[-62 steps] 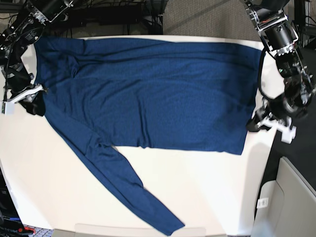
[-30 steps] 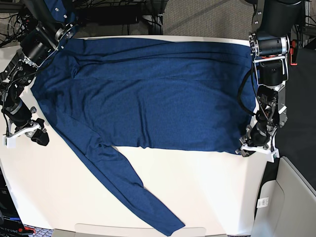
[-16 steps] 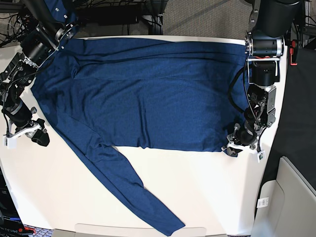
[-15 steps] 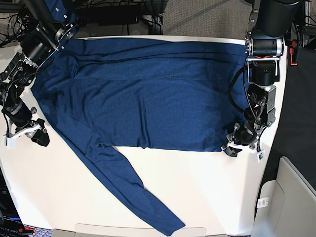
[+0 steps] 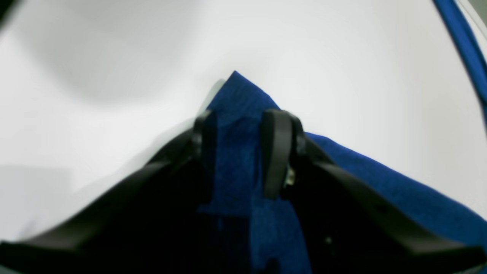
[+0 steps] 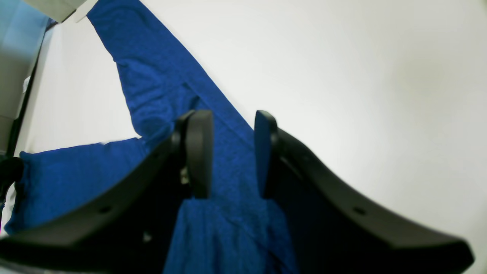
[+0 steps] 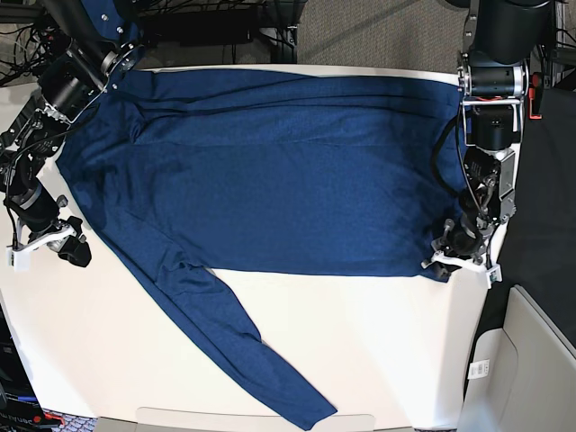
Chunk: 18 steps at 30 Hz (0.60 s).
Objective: Fold the T-shirt properly
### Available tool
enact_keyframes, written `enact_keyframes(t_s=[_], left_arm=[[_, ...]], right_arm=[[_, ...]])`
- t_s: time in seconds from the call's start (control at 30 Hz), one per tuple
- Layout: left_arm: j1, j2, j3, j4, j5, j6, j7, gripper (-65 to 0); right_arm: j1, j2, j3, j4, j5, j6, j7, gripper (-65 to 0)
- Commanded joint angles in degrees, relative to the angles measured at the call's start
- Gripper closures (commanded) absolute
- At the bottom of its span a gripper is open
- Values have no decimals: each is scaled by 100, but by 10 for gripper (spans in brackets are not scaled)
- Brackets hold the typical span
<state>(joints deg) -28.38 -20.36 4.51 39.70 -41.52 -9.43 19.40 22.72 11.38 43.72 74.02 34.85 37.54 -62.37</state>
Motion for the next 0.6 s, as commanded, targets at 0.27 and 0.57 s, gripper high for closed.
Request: enact_keyframes(t_s=[0.27, 0.57], left_arm=[[-146, -105, -16, 122, -20, -20, -327, -196], [-103, -201, -25, 1054, -20, -20, 34, -196]], right_arm=[[159, 106, 1, 101, 150, 48, 131, -190], [238, 98, 1, 75, 124, 48, 140, -190]])
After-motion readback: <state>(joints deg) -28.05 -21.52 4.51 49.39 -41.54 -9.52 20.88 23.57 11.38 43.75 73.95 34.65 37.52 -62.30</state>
